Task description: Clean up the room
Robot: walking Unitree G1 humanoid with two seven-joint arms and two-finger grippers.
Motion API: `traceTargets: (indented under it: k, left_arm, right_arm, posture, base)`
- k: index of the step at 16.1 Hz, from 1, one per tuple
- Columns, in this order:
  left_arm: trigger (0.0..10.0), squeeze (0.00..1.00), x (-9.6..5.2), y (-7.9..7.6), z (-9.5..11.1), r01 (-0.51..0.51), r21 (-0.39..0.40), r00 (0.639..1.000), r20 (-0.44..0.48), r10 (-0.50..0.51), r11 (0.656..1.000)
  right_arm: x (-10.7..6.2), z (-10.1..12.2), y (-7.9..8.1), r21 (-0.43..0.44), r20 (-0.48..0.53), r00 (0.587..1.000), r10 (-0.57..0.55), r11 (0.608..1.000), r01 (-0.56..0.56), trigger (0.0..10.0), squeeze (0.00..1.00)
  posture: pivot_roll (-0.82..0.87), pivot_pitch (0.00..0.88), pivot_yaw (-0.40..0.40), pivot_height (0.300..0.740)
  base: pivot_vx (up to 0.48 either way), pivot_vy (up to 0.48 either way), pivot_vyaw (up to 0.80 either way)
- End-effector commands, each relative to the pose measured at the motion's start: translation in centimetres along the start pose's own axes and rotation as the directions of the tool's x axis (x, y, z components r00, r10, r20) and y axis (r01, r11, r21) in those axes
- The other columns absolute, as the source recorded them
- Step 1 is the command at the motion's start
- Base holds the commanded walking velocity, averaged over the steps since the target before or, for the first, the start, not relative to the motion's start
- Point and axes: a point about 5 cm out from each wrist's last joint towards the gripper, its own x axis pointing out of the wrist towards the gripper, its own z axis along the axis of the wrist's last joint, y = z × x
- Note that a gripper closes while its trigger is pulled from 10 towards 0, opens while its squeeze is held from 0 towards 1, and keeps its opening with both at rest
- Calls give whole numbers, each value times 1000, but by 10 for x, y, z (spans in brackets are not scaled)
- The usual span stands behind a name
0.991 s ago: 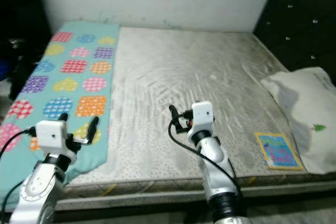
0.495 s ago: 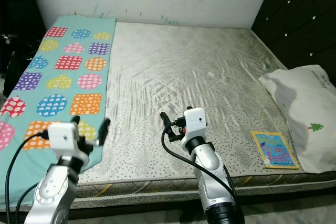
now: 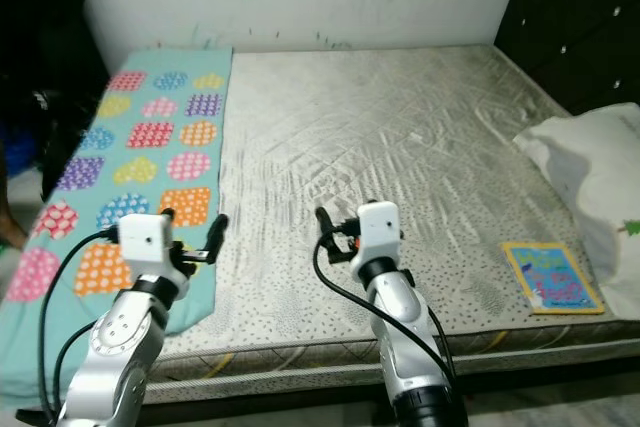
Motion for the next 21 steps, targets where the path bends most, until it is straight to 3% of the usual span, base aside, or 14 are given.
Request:
traceTargets:
  k: [1,6,9,11,13,16,18,21]
  left_arm:
    - [10000,0,4,-2,-4,21,5,999,-24,-21,1000]
    - [10000,0,13,-18,4,42,-86,999,20,-40,995]
    - [10000,0,10,-12,-6,31,-111,999,-20,-33,993]
    - [10000,0,11,-9,-16,56,-75,997,-50,-60,996]
    - [10000,0,11,-7,-20,63,-68,995,-72,-68,996]
    - [10000,0,10,4,-26,19,-51,995,-102,-24,999]
    - [10000,0,6,2,-31,31,-66,993,-108,-38,997]
    - [10000,0,3,-4,-28,-7,-103,997,-83,-1,995]
  right_arm:
    - [0,9,-5,-10,44,999,-29,1000,30,10000,0]
    - [-6,7,-19,-20,43,996,-74,997,74,10000,0]
    - [-18,9,-34,-46,41,993,-111,993,113,10000,0]
    - [-32,0,-44,-39,18,987,-161,986,161,10000,0]
    - [-36,1,-44,-32,24,985,-169,985,170,10000,0]
    - [-28,-1,-34,27,23,987,-159,987,158,10000,0]
    - [-22,3,-29,23,30,987,-156,988,155,10000,0]
    - [-16,7,-24,-78,33,997,-70,994,72,10000,0]
  posture:
    - [-217,0,65,740]
    - [-230,0,59,740]
    - [-257,0,87,740]
    - [-278,0,121,740]
    - [-277,0,148,740]
    - [-274,0,195,740]
    - [-255,0,164,740]
    - [-214,0,59,740]
  base:
    - [0,0,0]
    - [0,0,0]
    - [0,0,0]
    - [0,0,0]
    - [0,0,0]
    - [0,0,0]
    - [0,0,0]
    - [0,162,-306]
